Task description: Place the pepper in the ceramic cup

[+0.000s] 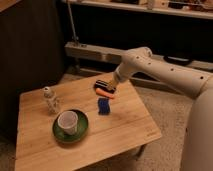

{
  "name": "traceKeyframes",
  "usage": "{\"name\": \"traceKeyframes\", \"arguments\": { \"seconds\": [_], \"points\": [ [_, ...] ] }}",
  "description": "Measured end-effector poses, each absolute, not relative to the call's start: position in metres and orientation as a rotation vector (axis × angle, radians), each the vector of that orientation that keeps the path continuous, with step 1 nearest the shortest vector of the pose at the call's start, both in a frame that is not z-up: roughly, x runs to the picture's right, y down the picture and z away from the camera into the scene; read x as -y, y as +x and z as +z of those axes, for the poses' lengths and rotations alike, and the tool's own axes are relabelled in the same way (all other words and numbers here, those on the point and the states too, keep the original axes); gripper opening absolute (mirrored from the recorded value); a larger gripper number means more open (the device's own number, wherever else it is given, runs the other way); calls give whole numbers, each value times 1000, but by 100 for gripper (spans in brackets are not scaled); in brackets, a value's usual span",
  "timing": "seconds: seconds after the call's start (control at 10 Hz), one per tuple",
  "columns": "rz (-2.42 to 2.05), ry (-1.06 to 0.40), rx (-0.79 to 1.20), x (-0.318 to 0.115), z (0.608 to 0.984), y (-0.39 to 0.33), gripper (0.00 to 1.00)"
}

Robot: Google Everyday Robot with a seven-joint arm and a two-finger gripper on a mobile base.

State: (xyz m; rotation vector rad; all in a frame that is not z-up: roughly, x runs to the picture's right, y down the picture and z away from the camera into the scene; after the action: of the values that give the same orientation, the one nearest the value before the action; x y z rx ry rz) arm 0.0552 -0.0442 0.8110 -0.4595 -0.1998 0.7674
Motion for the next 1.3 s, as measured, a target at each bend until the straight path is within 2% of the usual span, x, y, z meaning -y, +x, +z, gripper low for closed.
{"name": "traceKeyframes", "arguments": {
  "seconds": [0.4, 0.8, 1.1, 1.3],
  "points": [
    [708, -502, 177, 39, 825, 37, 65],
    [644, -602, 154, 17, 884, -29, 65],
    [615, -655, 146, -5, 923, -44, 65],
    [620, -660, 125, -5, 931, -38, 65]
  ]
}}
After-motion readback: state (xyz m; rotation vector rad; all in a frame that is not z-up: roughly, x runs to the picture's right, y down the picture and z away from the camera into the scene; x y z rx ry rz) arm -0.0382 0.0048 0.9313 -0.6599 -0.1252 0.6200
